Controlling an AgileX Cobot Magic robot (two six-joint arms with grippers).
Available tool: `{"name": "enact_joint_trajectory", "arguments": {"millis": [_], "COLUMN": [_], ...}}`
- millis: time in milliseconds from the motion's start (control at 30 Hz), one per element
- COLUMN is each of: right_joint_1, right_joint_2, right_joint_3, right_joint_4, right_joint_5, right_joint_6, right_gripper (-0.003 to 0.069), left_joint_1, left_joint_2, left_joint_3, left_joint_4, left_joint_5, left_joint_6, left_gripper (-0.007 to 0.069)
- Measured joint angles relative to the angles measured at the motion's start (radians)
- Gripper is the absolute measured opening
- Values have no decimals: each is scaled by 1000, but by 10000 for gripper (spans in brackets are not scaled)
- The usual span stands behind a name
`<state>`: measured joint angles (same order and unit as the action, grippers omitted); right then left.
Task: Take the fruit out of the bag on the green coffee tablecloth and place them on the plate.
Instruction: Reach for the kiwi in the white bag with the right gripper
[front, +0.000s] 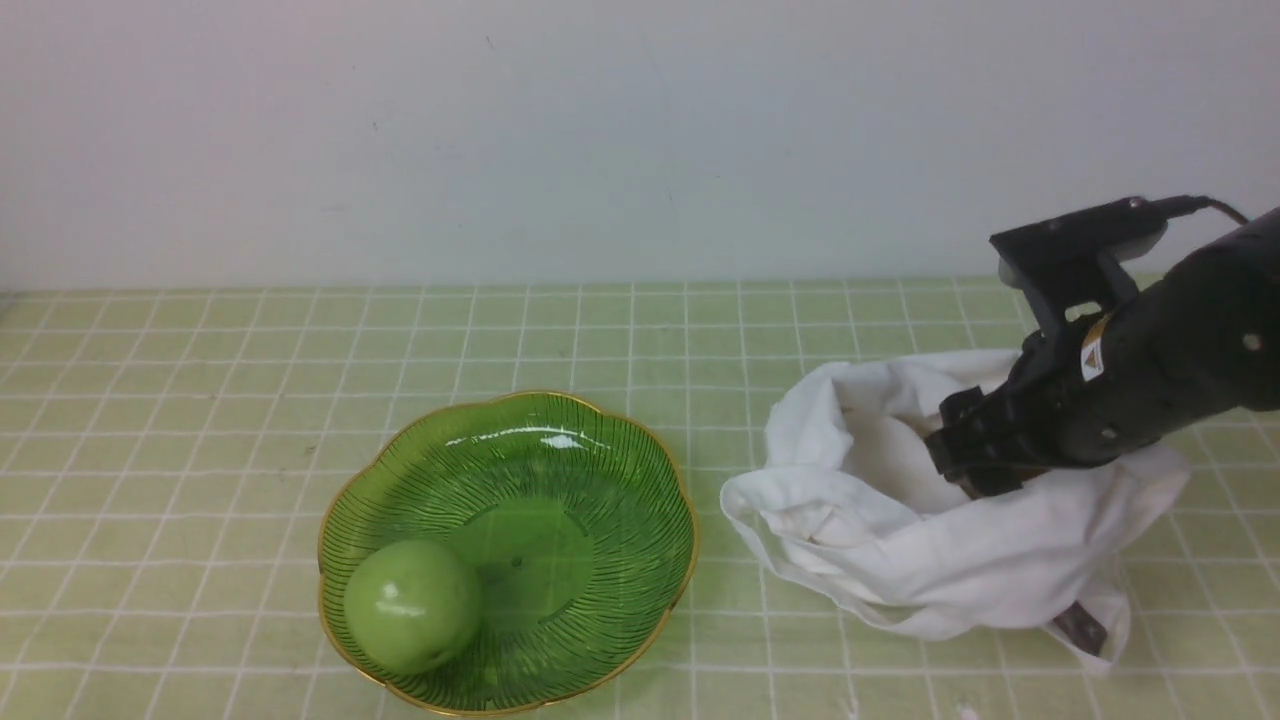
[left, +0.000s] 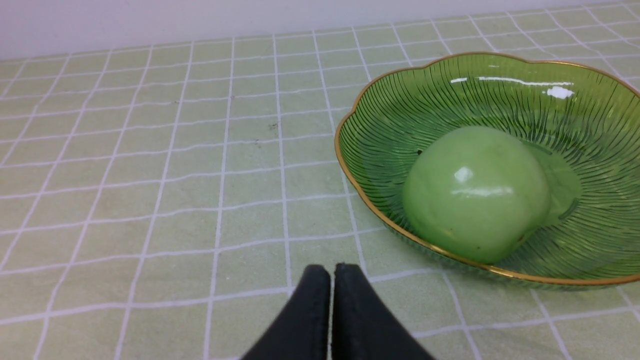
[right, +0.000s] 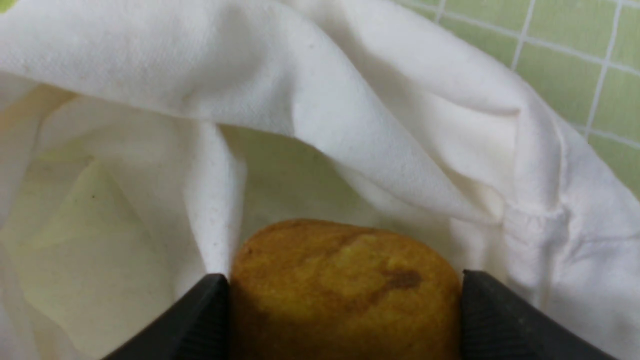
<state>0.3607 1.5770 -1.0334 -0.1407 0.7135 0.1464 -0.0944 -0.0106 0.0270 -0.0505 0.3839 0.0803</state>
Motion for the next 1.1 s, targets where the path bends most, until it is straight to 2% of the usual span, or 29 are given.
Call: {"name": "enact_joint_trajectory", "arguments": {"millis": [400, 933, 1100], "right_joint_1": [0, 1, 1], "right_joint_2": [160, 155, 137], "right_joint_3": [0, 0, -2], "right_joint_4": [-36, -32, -27], "right_joint_5": [-5, -28, -27], "right_joint_6": [0, 0, 0], "right_gripper": [524, 542, 571], "left_joint_1": [0, 0, 0], "left_joint_2": [0, 0, 0], "left_joint_3": [0, 0, 0], "left_joint_4": [0, 0, 0], "left_joint_5": [0, 0, 0], "left_joint_6": [0, 0, 0], "left_gripper": [-8, -8, -8]}}
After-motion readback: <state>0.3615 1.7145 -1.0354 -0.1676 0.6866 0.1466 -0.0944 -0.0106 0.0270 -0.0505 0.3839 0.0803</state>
